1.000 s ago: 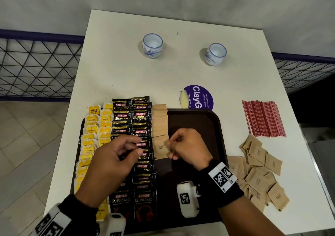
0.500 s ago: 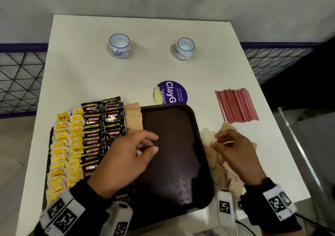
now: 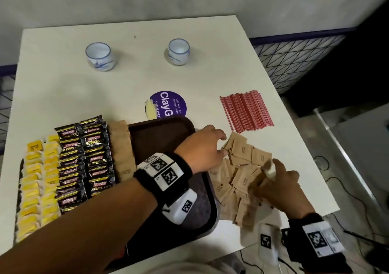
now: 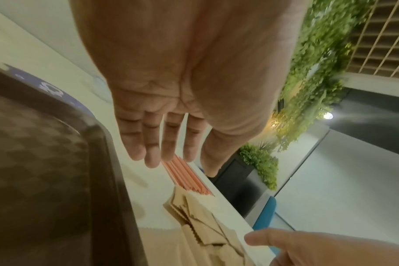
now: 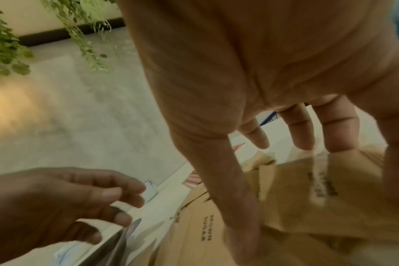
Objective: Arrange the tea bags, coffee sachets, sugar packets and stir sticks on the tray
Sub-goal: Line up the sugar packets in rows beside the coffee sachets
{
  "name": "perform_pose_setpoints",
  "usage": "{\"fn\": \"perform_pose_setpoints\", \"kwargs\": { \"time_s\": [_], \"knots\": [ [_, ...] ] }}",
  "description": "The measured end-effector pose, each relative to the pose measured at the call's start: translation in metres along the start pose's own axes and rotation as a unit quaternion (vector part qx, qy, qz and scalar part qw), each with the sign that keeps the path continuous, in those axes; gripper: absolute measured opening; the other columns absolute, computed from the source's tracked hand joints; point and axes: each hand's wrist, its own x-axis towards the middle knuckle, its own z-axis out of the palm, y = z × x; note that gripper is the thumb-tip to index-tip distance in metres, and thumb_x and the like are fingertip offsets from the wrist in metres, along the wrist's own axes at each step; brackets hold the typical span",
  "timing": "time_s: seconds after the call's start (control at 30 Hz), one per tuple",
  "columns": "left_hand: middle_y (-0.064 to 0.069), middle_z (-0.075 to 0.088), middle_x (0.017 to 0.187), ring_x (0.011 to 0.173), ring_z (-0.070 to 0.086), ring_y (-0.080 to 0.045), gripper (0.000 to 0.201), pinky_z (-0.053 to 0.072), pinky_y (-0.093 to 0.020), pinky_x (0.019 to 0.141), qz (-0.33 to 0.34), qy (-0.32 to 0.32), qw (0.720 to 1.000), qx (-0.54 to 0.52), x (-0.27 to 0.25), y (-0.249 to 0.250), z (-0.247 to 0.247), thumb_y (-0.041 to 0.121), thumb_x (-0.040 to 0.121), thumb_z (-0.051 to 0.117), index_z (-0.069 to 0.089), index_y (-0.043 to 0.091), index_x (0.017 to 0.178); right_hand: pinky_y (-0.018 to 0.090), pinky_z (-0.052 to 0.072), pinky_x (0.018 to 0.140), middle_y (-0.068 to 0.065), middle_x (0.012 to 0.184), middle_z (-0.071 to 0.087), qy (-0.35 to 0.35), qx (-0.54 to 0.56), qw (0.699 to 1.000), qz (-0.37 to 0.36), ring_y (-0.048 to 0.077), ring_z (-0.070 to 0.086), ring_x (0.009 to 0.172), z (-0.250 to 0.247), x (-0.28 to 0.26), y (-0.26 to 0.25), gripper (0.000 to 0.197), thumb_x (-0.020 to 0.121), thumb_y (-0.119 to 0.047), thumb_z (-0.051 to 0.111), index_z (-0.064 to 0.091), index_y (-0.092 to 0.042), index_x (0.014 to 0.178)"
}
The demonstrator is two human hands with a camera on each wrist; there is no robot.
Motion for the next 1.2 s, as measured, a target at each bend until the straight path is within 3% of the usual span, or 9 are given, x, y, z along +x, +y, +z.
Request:
{"fn": "perform_pose_setpoints", "kwargs": {
  "time_s": [0.07, 0.13, 0.27, 0.47, 0.67, 0.8, 0.93, 1.1, 1.2],
  "knots": [
    [0.000, 0.050, 0.137, 0.123, 0.054, -0.020, 0.046, 0.046, -0.040, 0.105, -0.015, -0.010, 1.000, 0.006, 0.012, 0.005, 0.007, 0.036, 0.095, 0.063, 0.054, 0.023, 0.138, 0.040, 0.046, 0.082, 0.014, 0.126, 0.045, 0.033, 0.007, 0.999, -0.018, 0.035, 0.044, 0.098, 0.005, 0.005, -0.001, 0.058, 0.075, -0.038, 0.066, 0.034, -0.047, 0.122],
    [-0.002, 0.050, 0.139, 0.126, 0.053, -0.021, 0.048, 0.045, -0.038, 0.107, -0.039, -0.009, 0.999, -0.004, 0.022, 0.006, 0.012, 0.035, 0.095, 0.063, 0.052, 0.022, 0.140, 0.047, 0.051, 0.088, 0.010, 0.119, 0.047, 0.034, 0.023, 0.999, -0.028, 0.035, 0.043, 0.099, 0.005, 0.009, -0.005, 0.046, 0.077, -0.028, 0.058, 0.031, -0.048, 0.108],
    [-0.007, 0.048, 0.142, 0.129, 0.051, -0.024, 0.054, 0.040, -0.030, 0.102, -0.084, 0.010, 0.996, -0.031, 0.034, 0.011, 0.021, 0.032, 0.095, 0.062, 0.048, 0.016, 0.144, 0.050, 0.046, 0.099, 0.003, 0.101, 0.038, 0.003, 0.062, 0.997, -0.042, 0.040, 0.049, 0.107, -0.010, 0.007, -0.014, 0.065, 0.076, -0.008, 0.063, 0.036, -0.035, 0.129],
    [-0.005, 0.044, 0.142, 0.129, 0.049, -0.025, 0.070, 0.044, -0.037, 0.097, -0.095, 0.019, 0.995, -0.002, 0.043, 0.025, 0.035, 0.046, 0.089, 0.068, 0.042, 0.015, 0.146, 0.044, 0.046, 0.100, 0.004, 0.111, 0.032, -0.026, -0.006, 0.998, -0.063, 0.040, 0.047, 0.113, -0.012, 0.013, -0.023, 0.099, 0.061, -0.030, 0.080, 0.024, -0.035, 0.142],
    [-0.005, 0.045, 0.130, 0.120, 0.052, -0.026, 0.057, 0.038, -0.031, 0.079, -0.101, 0.021, 0.994, 0.028, 0.046, 0.032, 0.043, 0.035, 0.088, 0.071, 0.050, 0.019, 0.139, 0.039, 0.045, 0.097, 0.003, 0.110, 0.029, -0.012, -0.024, 0.994, -0.101, 0.038, 0.045, 0.111, -0.008, 0.022, -0.024, 0.067, 0.073, -0.026, 0.074, 0.039, -0.033, 0.130],
    [-0.005, 0.047, 0.129, 0.118, 0.053, -0.025, 0.054, 0.039, -0.030, 0.079, -0.105, 0.024, 0.994, 0.026, 0.046, 0.033, 0.045, 0.024, 0.084, 0.075, 0.053, 0.017, 0.133, 0.033, 0.036, 0.090, 0.000, 0.110, 0.028, -0.011, -0.034, 0.991, -0.129, 0.031, 0.038, 0.115, -0.006, 0.024, -0.022, 0.066, 0.071, -0.022, 0.079, 0.042, -0.024, 0.126],
    [-0.010, 0.051, 0.131, 0.121, 0.054, -0.028, 0.065, 0.047, -0.035, 0.092, -0.119, 0.014, 0.993, -0.003, 0.047, 0.037, 0.047, 0.013, 0.082, 0.072, 0.045, 0.012, 0.141, 0.039, 0.034, 0.094, 0.003, 0.111, 0.037, 0.027, -0.027, 0.986, -0.164, 0.032, 0.039, 0.115, 0.000, 0.024, -0.023, 0.049, 0.082, -0.022, 0.064, 0.044, -0.019, 0.127],
    [-0.009, 0.057, 0.123, 0.116, 0.057, -0.027, 0.055, 0.047, -0.031, 0.085, -0.142, -0.009, 0.989, -0.031, 0.049, 0.038, 0.048, 0.010, 0.078, 0.071, 0.051, 0.009, 0.129, 0.042, 0.039, 0.099, 0.001, 0.108, 0.031, 0.012, -0.007, 0.987, -0.163, 0.034, 0.037, 0.116, 0.000, 0.027, -0.024, 0.048, 0.083, -0.018, 0.060, 0.043, -0.023, 0.128],
    [-0.006, 0.054, 0.121, 0.111, 0.057, -0.025, 0.050, 0.047, -0.030, 0.081, -0.137, -0.034, 0.989, -0.031, 0.049, 0.040, 0.044, 0.010, 0.077, 0.070, 0.053, 0.012, 0.124, 0.037, 0.038, 0.089, 0.002, 0.111, 0.034, 0.015, -0.004, 0.987, -0.157, 0.033, 0.039, 0.110, 0.002, 0.029, -0.022, 0.049, 0.080, -0.019, 0.064, 0.044, -0.024, 0.124]
  ]
}}
